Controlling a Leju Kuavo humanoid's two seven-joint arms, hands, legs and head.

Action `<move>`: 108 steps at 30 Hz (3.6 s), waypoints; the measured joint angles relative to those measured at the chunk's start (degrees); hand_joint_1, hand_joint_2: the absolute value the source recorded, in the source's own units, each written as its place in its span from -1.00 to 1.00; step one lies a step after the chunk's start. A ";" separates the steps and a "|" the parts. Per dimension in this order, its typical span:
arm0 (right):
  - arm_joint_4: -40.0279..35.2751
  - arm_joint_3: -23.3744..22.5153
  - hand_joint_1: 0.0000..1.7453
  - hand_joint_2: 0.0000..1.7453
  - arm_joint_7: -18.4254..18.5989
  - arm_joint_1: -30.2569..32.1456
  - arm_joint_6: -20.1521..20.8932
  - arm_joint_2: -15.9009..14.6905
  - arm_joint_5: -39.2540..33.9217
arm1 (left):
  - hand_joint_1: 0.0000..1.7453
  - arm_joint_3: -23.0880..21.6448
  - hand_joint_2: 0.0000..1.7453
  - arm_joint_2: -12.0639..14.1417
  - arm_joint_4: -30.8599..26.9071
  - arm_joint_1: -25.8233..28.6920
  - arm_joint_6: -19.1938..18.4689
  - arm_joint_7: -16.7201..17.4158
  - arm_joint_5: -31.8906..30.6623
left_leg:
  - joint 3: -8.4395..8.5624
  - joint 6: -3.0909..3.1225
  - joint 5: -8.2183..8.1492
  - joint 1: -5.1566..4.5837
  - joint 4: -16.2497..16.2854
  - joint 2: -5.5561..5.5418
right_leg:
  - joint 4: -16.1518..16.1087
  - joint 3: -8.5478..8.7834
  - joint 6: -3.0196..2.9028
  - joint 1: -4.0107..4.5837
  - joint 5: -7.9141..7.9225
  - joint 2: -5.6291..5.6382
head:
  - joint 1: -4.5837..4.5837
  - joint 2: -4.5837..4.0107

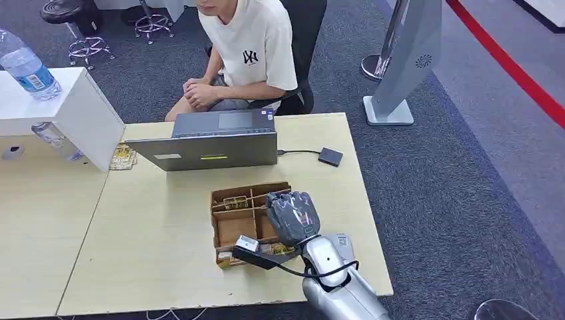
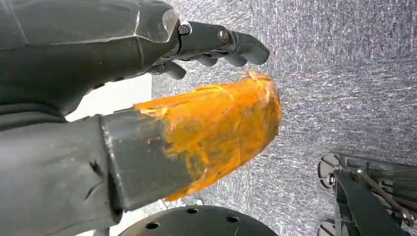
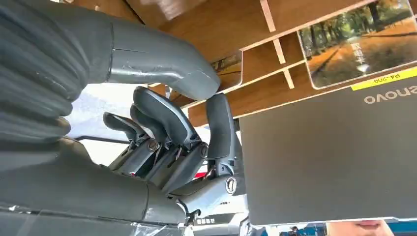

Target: Pass the card to the sensor for recognition and then transmit it.

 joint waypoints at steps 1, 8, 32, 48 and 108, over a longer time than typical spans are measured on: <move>0.04 -0.02 0.98 1.00 0.00 0.00 0.00 0.00 -0.09 | -1.00 0.00 -1.00 0.00 0.00 0.00 0.00 0.00 0.02 | 0.00 0.00 0.00 0.00 0.00 0.00 | 0.00 0.00 0.00 0.00 0.00 0.00 | 0.00 0.00; 0.37 0.00 0.74 1.00 0.00 -0.12 0.09 0.00 -0.52 | -1.00 0.00 -1.00 0.02 0.00 0.00 0.09 -0.02 0.22 | 0.00 0.00 0.00 -0.01 0.00 0.00 | 0.00 0.00 0.00 0.00 0.00 0.00 | 0.00 0.00; 0.57 0.00 0.18 1.00 0.00 -0.70 1.51 0.00 -1.64 | -1.00 0.13 -1.00 0.02 0.00 0.01 0.24 -0.48 1.03 | 0.00 0.00 0.00 0.00 0.00 0.00 | 0.00 0.00 0.00 0.00 0.00 0.01 | 0.00 0.00; -0.54 0.00 -0.08 1.00 -0.63 -0.74 2.18 -0.15 -5.02 | -1.00 0.55 -1.00 0.02 0.00 0.02 0.59 -0.66 1.99 | 0.00 0.00 0.00 0.00 0.00 0.00 | -0.01 0.00 0.00 0.00 0.00 0.01 | 0.00 0.00; -27.36 1.60 -0.26 1.00 -10.36 16.65 11.67 -8.00 -18.92 | -1.00 3.41 -1.00 -1.09 0.00 0.24 3.63 -2.54 8.17 | -0.03 0.01 -0.04 -0.01 0.00 0.00 | -0.03 -0.01 0.00 0.00 -0.01 0.02 | 0.00 0.00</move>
